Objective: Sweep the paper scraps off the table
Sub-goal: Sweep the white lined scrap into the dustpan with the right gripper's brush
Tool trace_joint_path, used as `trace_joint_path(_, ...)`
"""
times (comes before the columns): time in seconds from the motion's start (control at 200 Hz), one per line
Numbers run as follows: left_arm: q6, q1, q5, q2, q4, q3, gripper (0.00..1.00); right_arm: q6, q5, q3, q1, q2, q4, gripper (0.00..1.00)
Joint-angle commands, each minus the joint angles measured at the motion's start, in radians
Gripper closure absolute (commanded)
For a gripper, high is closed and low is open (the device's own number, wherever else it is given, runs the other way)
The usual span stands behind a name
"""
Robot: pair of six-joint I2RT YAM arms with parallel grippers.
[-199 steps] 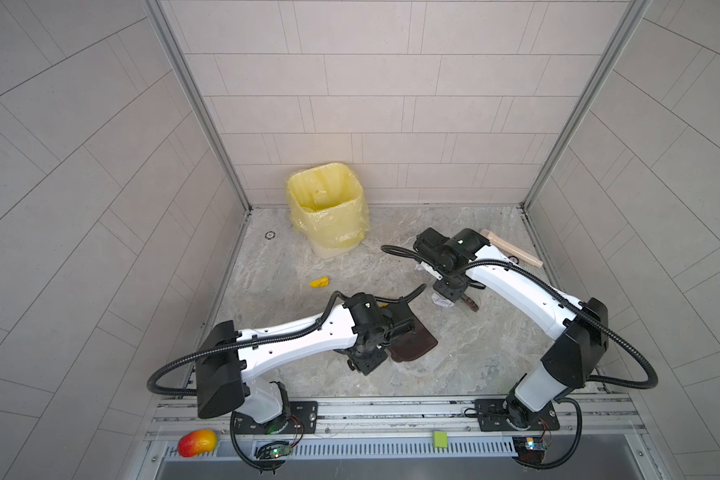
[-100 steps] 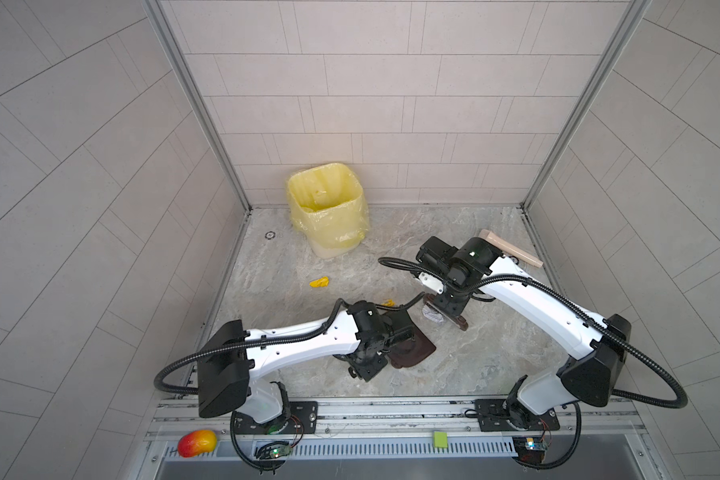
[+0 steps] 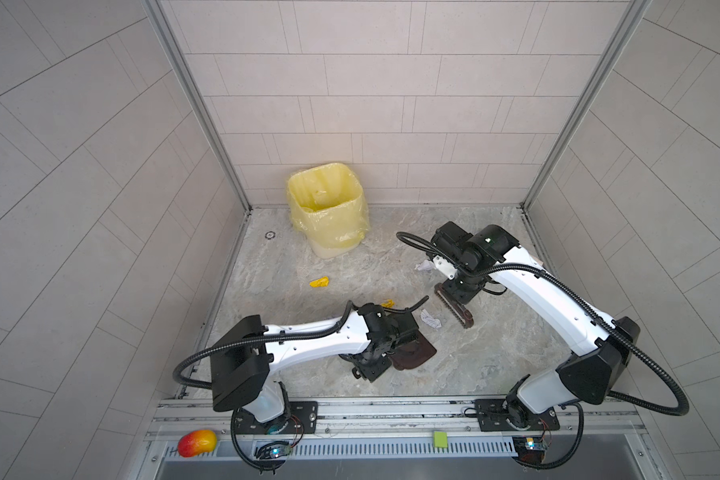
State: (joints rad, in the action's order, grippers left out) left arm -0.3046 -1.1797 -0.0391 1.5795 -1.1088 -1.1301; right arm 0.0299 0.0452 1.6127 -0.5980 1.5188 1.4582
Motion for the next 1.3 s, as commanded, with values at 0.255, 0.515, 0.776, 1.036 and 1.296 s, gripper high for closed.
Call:
trace_joint_path(0.255,0.063,-0.003,0.037,0.046,0.032,-0.028,1.0,0.042,-0.049,0.011,0.017,0.032,-0.021,1.0)
trace_joint_path(0.515,0.072,0.0,0.039,0.067,0.047,-0.027,1.0,0.038,-0.009,0.05,0.017,0.074,0.008,1.0)
trace_joint_path(0.776,0.081,0.018,0.017,0.06,0.07,-0.01,1.0,0.032,-0.065,0.055,0.006,0.095,0.028,1.0)
trace_joint_path(1.036,0.088,0.032,0.002,0.072,0.066,-0.013,1.0,0.03,-0.141,0.057,-0.047,0.087,0.064,1.0)
trace_joint_path(1.296,0.082,0.035,0.0,0.076,0.069,-0.016,1.0,0.058,-0.245,0.078,-0.091,0.049,0.089,1.0)
